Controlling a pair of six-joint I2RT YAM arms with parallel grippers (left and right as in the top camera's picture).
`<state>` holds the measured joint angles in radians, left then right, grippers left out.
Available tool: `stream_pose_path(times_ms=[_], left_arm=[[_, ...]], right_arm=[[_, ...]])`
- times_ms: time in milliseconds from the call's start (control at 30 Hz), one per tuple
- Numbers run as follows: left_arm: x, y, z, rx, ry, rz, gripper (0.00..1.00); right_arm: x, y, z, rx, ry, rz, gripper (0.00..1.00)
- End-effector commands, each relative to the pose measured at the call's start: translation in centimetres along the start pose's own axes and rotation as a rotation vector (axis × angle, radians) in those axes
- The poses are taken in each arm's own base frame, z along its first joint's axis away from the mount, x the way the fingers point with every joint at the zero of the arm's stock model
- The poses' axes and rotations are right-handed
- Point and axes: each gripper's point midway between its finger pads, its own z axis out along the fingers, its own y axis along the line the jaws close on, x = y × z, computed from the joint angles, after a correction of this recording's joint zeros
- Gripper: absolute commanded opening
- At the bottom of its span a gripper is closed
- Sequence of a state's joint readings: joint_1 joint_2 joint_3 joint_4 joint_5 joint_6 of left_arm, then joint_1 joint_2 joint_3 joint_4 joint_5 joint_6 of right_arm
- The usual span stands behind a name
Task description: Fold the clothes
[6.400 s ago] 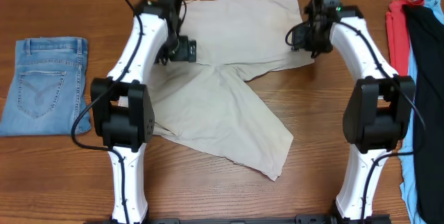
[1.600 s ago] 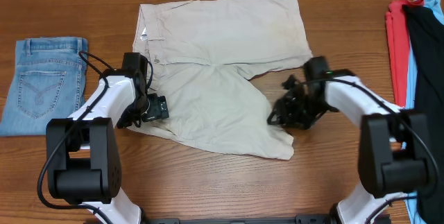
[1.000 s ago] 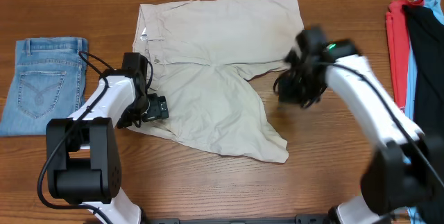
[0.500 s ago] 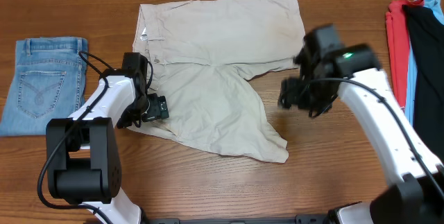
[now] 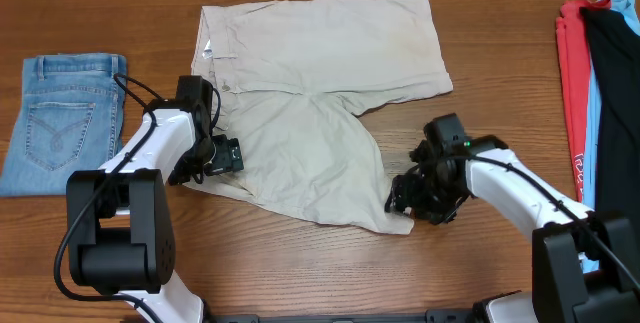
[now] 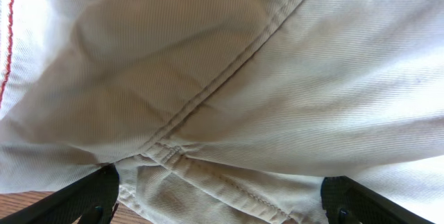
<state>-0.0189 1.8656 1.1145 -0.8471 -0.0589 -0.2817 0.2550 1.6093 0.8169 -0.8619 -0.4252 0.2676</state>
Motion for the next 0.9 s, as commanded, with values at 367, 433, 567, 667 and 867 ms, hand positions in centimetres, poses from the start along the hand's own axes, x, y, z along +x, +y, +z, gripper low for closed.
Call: stream_pose_path(times_ms=[367,433,567,667,867], left_arm=[[3.4,0.3,4.3,-0.045,0.15,0.021,0.97],[3.4,0.3,4.3,-0.045,0.15,0.021,0.97],[3.4,0.3,4.3,-0.044,0.149,0.024,0.97],[3.4,0.3,4.3,-0.044,0.15,0.024,0.97],[3.4,0.3,4.3,-0.044,0.15,0.024,0.97]], right_arm=[[-5.2,5.9,-11.6,-0.134,-0.25,-0.152,0.04],[-5.9,8.0,-16.5,-0.124,-0.338,-0.233,0.04],[-4.8,12.6,-22.8,-0.137,-0.431,-0.408,0.08],[-2.8,14.6,-22.3,-0.132,-0.386,-0.523,0.38],[-2.5,11.0,-19.6,0.081,-0.315,-0.414,0.45]])
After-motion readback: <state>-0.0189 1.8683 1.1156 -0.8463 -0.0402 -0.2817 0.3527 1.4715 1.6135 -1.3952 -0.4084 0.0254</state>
